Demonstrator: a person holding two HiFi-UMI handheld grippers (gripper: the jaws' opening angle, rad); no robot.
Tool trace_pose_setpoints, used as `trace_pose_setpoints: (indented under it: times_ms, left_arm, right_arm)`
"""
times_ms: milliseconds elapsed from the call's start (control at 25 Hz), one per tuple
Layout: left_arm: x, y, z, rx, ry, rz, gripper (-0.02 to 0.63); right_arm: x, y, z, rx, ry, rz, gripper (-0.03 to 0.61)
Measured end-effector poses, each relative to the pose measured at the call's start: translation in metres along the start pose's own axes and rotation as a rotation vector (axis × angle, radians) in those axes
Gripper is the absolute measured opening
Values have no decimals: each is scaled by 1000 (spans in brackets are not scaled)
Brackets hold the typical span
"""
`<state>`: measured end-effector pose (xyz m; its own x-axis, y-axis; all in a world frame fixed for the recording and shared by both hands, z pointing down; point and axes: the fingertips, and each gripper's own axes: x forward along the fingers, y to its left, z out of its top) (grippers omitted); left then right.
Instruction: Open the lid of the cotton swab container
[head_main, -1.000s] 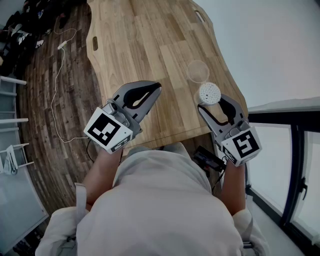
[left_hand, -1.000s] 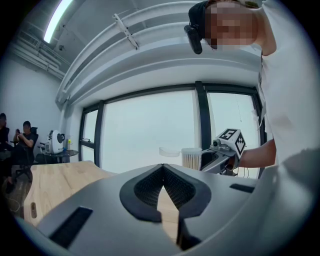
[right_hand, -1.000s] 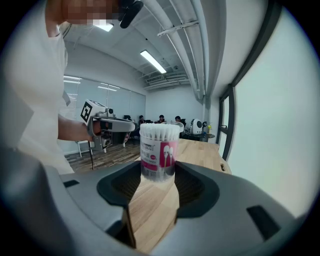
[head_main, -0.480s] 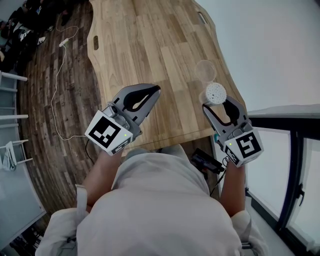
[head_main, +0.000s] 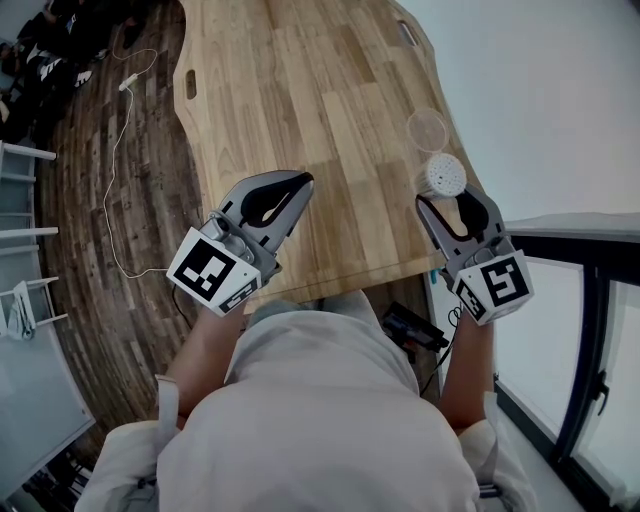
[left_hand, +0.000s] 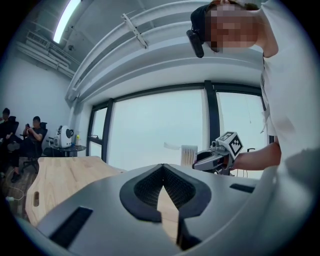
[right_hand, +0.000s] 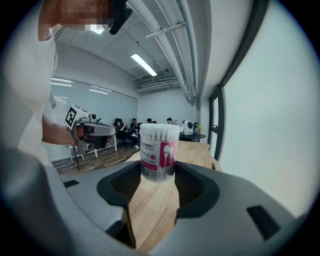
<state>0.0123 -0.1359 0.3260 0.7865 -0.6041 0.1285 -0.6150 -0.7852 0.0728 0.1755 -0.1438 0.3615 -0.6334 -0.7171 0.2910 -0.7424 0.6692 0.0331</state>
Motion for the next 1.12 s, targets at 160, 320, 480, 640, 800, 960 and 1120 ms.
trace_pose_setpoints:
  times_ms: [160,320,480,640,800,960,1120]
  left_arm:
    - [1,2,-4,-15,3,3,14]
    - [3,5,-7,-20,7,8,14]
    - [5,9,-11,-30,12,23,14]
    - [5,12,-15,-39,18,37,14]
    - [6,13,-19,-42,25,45,14]
    - [8,16,-24,-46,32,59,14]
    - [11,18,-26,-50,38,66,14]
  right_arm:
    - [5,-12,-5,14,-4,-29,225]
    - [10,-23,-16,15,17,-43,225]
    - [15,-31,-23,11,17,-56,225]
    - [23,-39,-31,13,20,-68,225]
    - [31,-46,-45,37,41,-75,225]
    - [38,-50,-55,71,48,-68,225]
    - [45,-57,-68,92,66,-69,225]
